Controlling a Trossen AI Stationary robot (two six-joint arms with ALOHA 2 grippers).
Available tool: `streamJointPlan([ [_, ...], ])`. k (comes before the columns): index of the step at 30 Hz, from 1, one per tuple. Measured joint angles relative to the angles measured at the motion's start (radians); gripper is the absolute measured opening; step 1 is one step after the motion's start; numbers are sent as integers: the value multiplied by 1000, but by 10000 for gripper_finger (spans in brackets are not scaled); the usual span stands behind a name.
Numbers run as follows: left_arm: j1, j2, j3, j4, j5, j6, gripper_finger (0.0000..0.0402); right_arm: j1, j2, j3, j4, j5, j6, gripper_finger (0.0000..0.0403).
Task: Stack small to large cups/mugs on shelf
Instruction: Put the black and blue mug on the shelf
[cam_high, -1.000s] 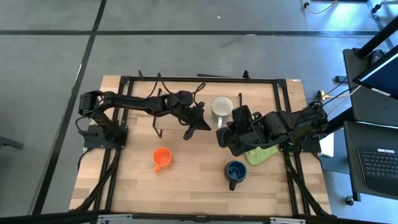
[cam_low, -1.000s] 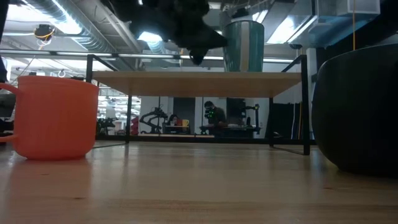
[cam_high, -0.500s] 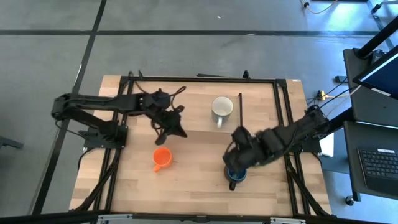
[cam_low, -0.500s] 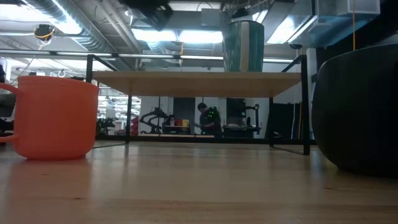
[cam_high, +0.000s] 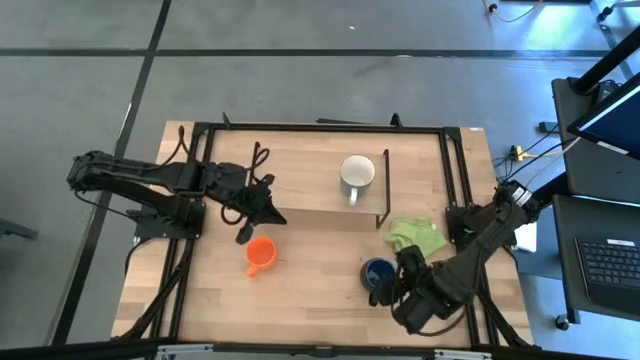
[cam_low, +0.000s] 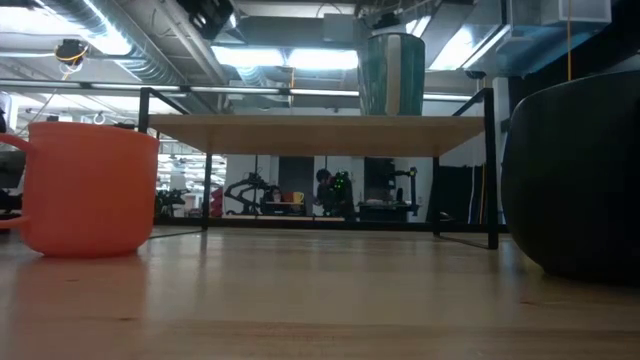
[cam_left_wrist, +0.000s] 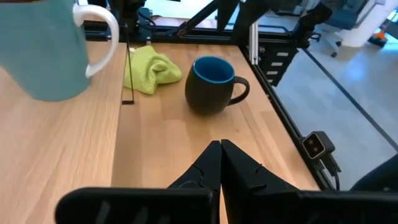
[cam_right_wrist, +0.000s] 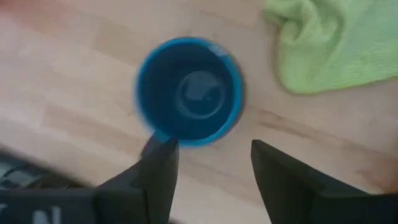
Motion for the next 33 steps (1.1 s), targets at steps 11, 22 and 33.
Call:
streamJointPlan([
  [11, -16, 0, 0, 0, -11, -34, 0, -35, 0, -234, 227, -16, 83, 201],
  [22, 0, 0, 0, -1, -46, -31, 0, -104, 0, -291, 278, -22, 73, 171],
  [33, 2, 0, 0, -11, -111, -12, 0, -116, 2, -290, 291, -21, 38, 23],
])
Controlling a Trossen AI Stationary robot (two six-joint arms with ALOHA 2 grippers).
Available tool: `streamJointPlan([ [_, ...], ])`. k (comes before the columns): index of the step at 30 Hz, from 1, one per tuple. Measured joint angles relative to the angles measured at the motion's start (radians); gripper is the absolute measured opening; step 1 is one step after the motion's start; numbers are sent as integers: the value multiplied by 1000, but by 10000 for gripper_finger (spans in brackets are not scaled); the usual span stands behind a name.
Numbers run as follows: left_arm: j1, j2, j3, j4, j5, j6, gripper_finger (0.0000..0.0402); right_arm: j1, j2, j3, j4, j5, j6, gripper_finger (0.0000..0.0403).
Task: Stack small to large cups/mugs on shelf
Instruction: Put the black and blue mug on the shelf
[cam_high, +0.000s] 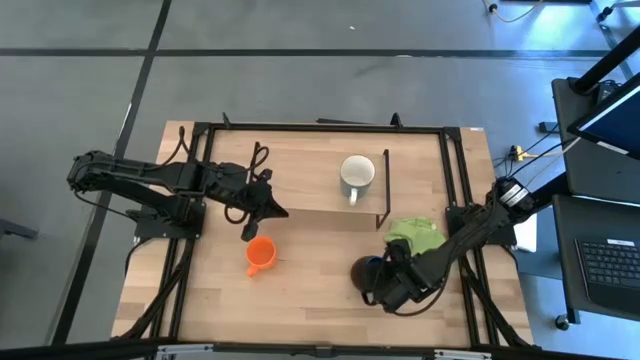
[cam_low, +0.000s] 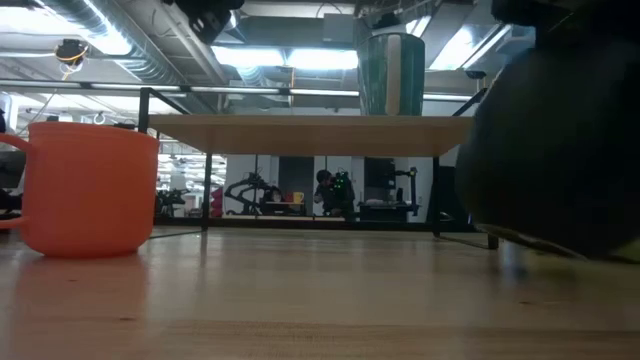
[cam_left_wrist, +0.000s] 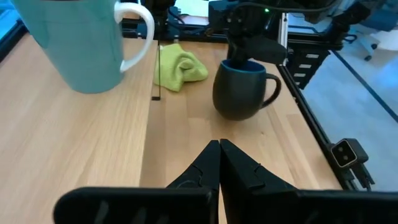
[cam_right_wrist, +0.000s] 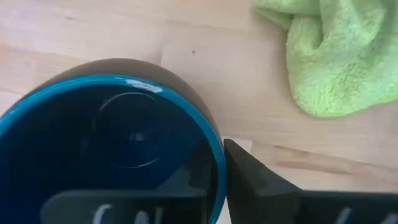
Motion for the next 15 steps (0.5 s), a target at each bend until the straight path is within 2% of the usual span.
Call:
streamJointPlan([
  [8, 0, 0, -1, -39, -29, 7, 0, -8, 0, 9, 9, -7, -47, 44],
  [15, -1, 0, -1, -61, -55, 5, 0, -54, 0, 88, 15, -1, -268, 24],
])
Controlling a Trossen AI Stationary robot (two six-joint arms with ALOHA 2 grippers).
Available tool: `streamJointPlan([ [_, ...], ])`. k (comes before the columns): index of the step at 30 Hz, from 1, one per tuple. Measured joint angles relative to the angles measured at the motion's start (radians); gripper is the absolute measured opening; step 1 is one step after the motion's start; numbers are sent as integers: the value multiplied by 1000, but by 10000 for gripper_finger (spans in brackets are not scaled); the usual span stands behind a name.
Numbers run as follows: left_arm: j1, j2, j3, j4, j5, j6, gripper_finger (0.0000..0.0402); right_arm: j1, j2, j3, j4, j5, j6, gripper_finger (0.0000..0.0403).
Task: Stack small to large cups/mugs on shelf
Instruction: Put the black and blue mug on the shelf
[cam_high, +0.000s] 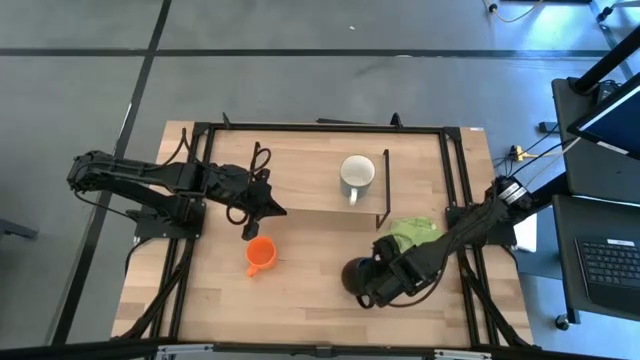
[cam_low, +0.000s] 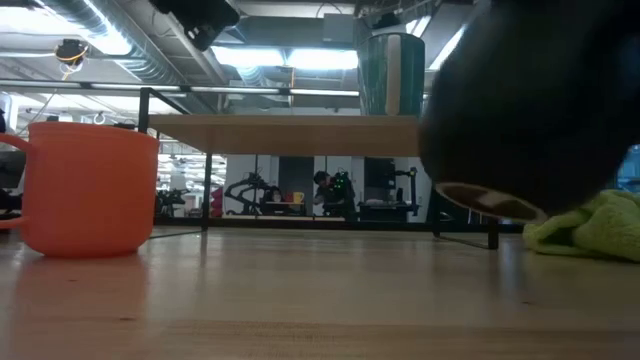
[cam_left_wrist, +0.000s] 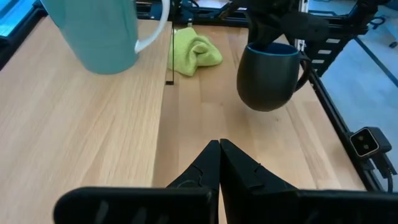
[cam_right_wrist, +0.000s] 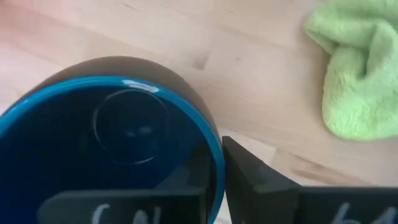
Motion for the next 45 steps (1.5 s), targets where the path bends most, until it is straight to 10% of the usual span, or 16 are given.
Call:
streamJointPlan([
  [30, -119, -22, -282, 227, -208, -314, 0, -414, 0, 404, 40, 14, -913, 32],
  [45, 202, -214, -182, 138, -307, -19, 0, -524, 1, 446, 192, -9, -1073, 31],
])
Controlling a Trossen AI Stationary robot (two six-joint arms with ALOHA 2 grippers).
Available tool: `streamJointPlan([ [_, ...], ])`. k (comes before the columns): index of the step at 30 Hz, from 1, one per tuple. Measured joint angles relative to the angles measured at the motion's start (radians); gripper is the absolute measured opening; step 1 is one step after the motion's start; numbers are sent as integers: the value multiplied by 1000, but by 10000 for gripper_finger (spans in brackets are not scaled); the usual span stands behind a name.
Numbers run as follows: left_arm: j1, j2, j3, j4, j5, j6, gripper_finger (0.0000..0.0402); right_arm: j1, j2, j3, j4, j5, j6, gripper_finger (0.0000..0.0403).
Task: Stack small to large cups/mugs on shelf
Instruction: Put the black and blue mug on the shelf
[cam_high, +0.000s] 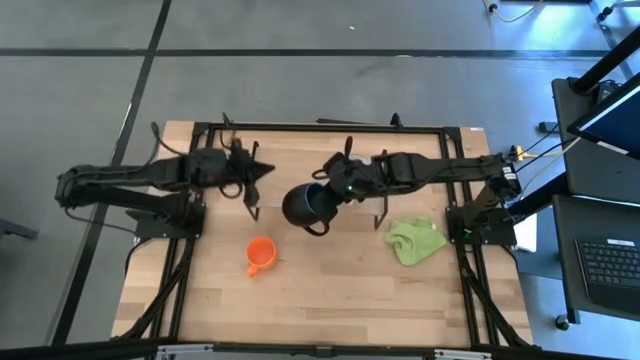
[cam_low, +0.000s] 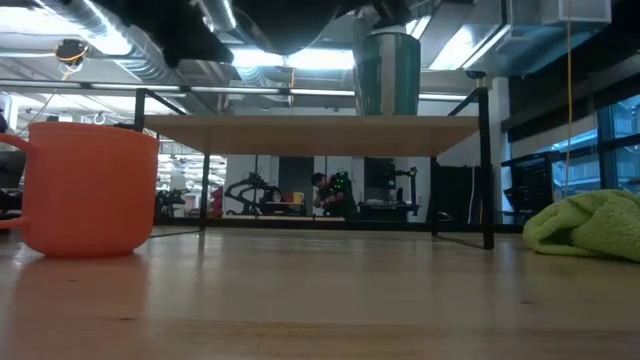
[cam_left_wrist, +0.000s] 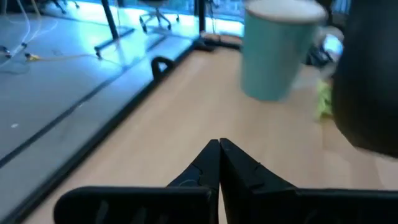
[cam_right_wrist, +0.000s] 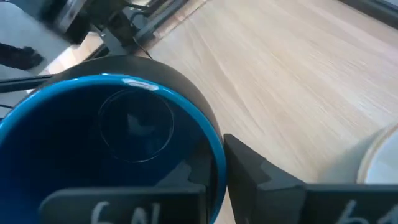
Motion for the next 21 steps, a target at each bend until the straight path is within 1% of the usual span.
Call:
streamJointPlan([
  [4, 193, 10, 46, 9, 220, 38, 0, -16, 8, 0, 54, -20, -24, 28],
  [8, 364, 89, 125, 14, 386, 75, 0, -39, 28, 0, 83, -23, -35, 31],
  [11, 474, 162, 205, 31, 558, 83, 0, -60, 38, 0, 112, -23, -50, 30],
  [13, 527, 221, 262, 19, 661, 84, 0, -75, 44, 0, 112, -22, -62, 30],
  [17, 601, 332, 352, -39, 802, 86, 0, -101, 49, 0, 126, -19, -79, 29],
  [21, 664, 425, 402, -117, 988, 106, 0, -123, 49, 0, 125, -17, -91, 30],
])
